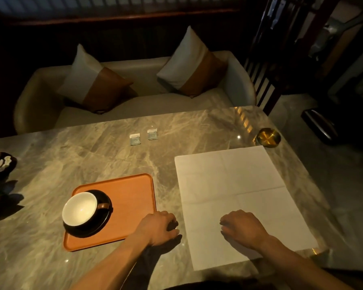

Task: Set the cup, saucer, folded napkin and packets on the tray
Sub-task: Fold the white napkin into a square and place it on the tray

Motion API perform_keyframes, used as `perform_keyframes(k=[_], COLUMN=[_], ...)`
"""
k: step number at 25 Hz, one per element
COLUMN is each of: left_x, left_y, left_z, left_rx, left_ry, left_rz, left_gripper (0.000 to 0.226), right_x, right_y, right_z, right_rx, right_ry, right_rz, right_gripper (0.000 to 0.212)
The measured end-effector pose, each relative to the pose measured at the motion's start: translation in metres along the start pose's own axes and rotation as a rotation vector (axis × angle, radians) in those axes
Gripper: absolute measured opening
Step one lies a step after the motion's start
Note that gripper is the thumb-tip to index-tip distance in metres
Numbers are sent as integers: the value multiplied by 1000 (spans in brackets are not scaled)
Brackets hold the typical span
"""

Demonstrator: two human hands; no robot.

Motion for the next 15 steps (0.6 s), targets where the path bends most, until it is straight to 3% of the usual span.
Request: perform_keyframes(k=[6,15], left_x=[-2,-10], left_y=[32,68], left_z=[-26,-80], left_rx=[23,-193], left_ry=[23,-99], left_rz=[33,-137], left_gripper=[48,49], right_x=[-21,-54], right_y=[30,40], right_z=[-36,-139], right_rx=[-55,-54], right_ry=[-23,-160], right_rz=[51,24], right_gripper=[44,44])
Point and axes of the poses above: each hand's wrist, its own x-axis towards the middle knuckle, its own y-axis out of the palm, z = x × y, the point moved 10 cm from there along x, towards the middle knuckle, and after that the axes turned 2 degrees about -x, right-handed, at the moved point
